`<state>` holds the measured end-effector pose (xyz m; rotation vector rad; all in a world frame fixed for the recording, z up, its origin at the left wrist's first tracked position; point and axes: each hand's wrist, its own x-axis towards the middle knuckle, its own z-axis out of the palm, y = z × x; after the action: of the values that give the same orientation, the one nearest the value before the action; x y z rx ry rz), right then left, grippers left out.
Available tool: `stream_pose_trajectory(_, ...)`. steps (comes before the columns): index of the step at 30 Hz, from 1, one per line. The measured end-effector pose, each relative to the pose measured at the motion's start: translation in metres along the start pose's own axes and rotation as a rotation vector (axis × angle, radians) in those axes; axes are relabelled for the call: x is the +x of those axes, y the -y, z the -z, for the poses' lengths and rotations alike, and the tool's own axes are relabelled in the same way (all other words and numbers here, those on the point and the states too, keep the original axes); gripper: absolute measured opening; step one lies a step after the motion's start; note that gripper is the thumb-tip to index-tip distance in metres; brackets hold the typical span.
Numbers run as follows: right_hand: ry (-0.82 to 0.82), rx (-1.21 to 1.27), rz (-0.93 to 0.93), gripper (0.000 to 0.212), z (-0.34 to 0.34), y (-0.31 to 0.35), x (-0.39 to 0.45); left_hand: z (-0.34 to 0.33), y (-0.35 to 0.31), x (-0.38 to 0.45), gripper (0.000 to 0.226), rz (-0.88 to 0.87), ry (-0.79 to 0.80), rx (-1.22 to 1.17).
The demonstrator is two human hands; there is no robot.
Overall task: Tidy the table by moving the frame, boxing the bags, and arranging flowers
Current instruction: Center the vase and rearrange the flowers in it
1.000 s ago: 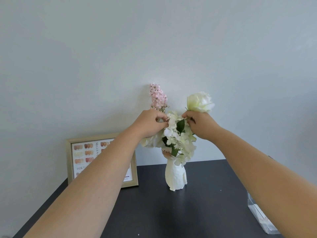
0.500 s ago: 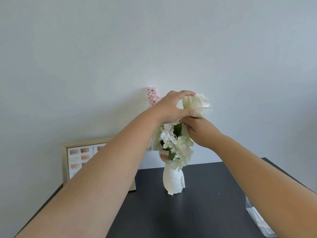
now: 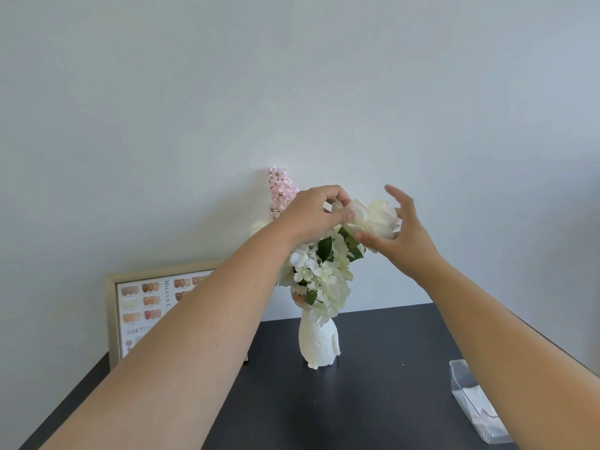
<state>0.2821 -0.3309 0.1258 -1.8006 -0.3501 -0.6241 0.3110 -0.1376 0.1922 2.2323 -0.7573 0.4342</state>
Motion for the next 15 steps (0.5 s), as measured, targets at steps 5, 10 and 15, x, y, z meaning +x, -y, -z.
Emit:
stream_pose_trajectory(5,0.083,0.166,-0.037,0.047,-0.007,-0.010,0.009,0.005,-0.003,-0.019,0.041,0.028,0.000,-0.087)
stream_pose_trajectory(10,0.032,0.178,-0.035,0.042,-0.008,-0.015,0.011,0.020,0.010,-0.050,0.059,0.030,0.105,0.273)
stream_pose_trajectory(15,-0.053,0.323,-0.092,0.044,-0.011,-0.020,0.012,0.002,0.010,-0.064,0.040,-0.024,0.181,0.584)
